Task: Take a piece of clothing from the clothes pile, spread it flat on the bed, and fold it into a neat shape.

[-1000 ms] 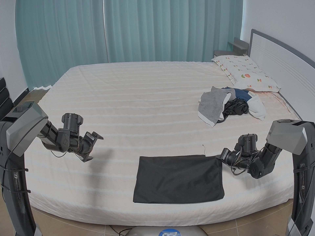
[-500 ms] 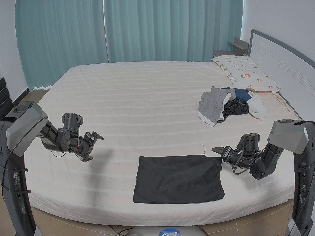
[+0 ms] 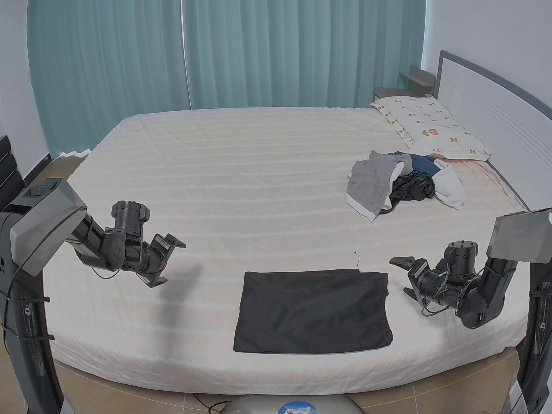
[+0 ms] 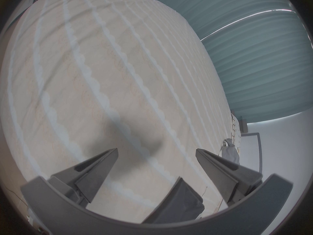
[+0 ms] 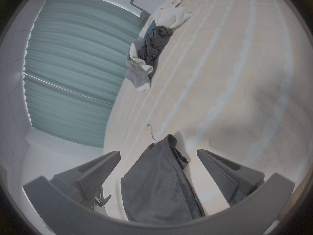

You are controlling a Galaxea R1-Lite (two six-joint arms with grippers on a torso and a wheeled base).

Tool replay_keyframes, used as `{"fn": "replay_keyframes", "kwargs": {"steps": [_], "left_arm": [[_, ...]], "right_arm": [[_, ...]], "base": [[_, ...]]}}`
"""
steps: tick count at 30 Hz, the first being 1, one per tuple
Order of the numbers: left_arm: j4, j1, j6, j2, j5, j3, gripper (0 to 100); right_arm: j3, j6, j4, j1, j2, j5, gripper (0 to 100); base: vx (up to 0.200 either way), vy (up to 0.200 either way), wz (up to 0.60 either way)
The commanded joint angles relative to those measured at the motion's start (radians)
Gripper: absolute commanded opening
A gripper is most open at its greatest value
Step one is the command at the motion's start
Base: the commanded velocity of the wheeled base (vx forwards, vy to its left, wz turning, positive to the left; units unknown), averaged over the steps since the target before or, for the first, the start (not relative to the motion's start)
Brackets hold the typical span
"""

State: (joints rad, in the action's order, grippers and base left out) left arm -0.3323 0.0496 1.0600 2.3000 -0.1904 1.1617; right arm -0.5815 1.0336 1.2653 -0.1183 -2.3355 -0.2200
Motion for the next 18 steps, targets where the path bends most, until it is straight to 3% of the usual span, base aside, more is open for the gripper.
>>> {"fn": "replay_keyframes", "kwargs": {"steps": [1,14,18], "left_arm": [[-0.051,0.042,0.002,-0.021,0.000,-0.057,100],[-0.105,0.067,0.008,-0.022,-0.003,-0.079,100],[-0.106,0.088,0.008,-0.022,-0.003,-0.077,100]], "right_arm": [[0.071,-0.032,0.100,0.012,-0.038,-0.013,100],[0.098,-0.063,0.163,0.005,-0.068,-0.012,100],[0.117,-0.073,0.213,0.003,-0.085,-0.012,100]], "base": [[-0.200,0.000,0.00],[-0.015,0.000,0.00],[0.000,-0.200,0.00]]}}
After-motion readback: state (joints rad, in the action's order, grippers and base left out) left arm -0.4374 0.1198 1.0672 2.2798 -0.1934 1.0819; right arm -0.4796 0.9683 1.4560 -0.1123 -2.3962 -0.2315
